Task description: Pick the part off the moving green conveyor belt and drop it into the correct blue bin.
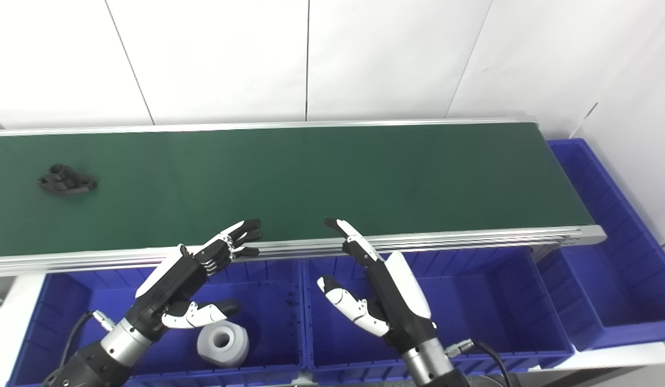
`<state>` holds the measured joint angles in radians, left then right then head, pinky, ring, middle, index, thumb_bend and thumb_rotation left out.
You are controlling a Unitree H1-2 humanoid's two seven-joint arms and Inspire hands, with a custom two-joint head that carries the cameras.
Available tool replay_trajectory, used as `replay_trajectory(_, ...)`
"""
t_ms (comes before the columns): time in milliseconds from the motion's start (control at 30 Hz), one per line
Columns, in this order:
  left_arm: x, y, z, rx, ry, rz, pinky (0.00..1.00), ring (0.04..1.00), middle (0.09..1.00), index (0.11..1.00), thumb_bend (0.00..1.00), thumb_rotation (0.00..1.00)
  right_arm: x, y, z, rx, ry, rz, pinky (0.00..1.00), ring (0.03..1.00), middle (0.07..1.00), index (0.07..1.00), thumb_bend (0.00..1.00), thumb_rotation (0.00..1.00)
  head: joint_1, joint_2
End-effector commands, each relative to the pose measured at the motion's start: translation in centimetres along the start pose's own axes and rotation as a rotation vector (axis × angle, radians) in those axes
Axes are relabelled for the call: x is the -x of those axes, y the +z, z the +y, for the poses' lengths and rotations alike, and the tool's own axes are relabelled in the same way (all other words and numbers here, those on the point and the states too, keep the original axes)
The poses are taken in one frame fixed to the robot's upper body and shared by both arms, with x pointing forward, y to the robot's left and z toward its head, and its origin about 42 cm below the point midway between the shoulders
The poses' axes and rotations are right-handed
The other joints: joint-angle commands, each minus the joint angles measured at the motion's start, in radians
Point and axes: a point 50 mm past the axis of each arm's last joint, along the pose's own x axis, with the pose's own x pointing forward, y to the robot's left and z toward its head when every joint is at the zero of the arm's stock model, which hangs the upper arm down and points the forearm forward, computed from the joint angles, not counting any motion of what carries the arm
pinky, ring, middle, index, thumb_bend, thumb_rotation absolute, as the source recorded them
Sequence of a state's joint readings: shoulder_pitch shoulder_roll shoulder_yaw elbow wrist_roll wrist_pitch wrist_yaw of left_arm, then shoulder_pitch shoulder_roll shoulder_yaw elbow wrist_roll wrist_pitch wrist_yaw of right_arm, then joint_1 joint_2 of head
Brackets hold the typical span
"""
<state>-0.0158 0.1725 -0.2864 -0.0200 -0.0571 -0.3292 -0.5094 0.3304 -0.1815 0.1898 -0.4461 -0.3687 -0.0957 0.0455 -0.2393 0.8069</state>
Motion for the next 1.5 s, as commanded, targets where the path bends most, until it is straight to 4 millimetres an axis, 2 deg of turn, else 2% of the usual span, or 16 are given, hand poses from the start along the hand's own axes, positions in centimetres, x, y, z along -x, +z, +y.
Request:
replay_trajectory(0, -0.4, 0.8, 0.6, -0.012, 0.018, -0.048, 0.84, 0.927, 0.966, 0.931, 0.52, 0.51, -0.1, 0.9, -0.4, 0.004, -0.028, -0.074, 0.89, 0.929, 0.932, 0.911, 0.49, 0.89, 0.000, 0.001)
replay_trajectory(167, -0.3, 0.8, 0.6, -0.013, 0.025, -0.047, 0.83, 0.919, 0.960, 0.928, 0.52, 0.52, 0.0, 1.1, -0.4, 0.014, -0.033, -0.064, 0.87, 0.920, 0.927, 0.906, 0.48, 0.88, 0.011, 0.001)
replay_trajectory(333, -0.4, 0.8, 0.6, -0.022, 0.035, -0.048, 0.81, 0.901, 0.943, 0.911, 0.52, 0.55, 0.0, 1.1, -0.4, 0.021, -0.037, -0.055, 0.80, 0.864, 0.886, 0.880, 0.46, 0.86, 0.006, 0.000)
replay_trajectory(1233, -0.7, 0.8, 0.8, -0.018, 0.037, -0.051, 0.81, 0.885, 0.923, 0.905, 0.52, 0.55, -0.3, 1.0, -0.6, 0.016, -0.037, -0.051, 0.82, 0.875, 0.896, 0.880, 0.52, 0.88, 0.016, -0.006)
replay_trajectory(1300, -0.6, 0.7, 0.6, -0.017, 0.036, -0.051, 0.81, 0.886, 0.923, 0.905, 0.52, 0.55, -0.1, 0.8, -0.4, 0.012, -0.038, -0.045, 0.82, 0.873, 0.896, 0.881, 0.52, 0.88, 0.025, -0.029)
replay_trajectory(1333, -0.5, 0.6, 0.5, -0.020, 0.034, -0.050, 0.81, 0.887, 0.923, 0.905, 0.52, 0.55, 0.0, 0.6, -0.4, 0.011, -0.037, -0.045, 0.81, 0.872, 0.896, 0.880, 0.52, 0.88, 0.035, -0.055)
replay_trajectory(1433, -0.2, 0.1, 0.1, -0.028, 0.029, -0.043, 0.81, 0.887, 0.923, 0.903, 0.53, 0.56, 0.5, 0.1, -0.2, 0.021, -0.035, -0.042, 0.81, 0.872, 0.896, 0.881, 0.53, 0.90, 0.063, -0.082)
replay_trajectory(1467, -0.2, -0.1, -0.2, -0.027, 0.029, -0.041, 0.81, 0.885, 0.922, 0.901, 0.53, 0.56, 0.7, -0.2, -0.2, 0.024, -0.035, -0.040, 0.81, 0.871, 0.895, 0.880, 0.53, 0.90, 0.127, -0.120)
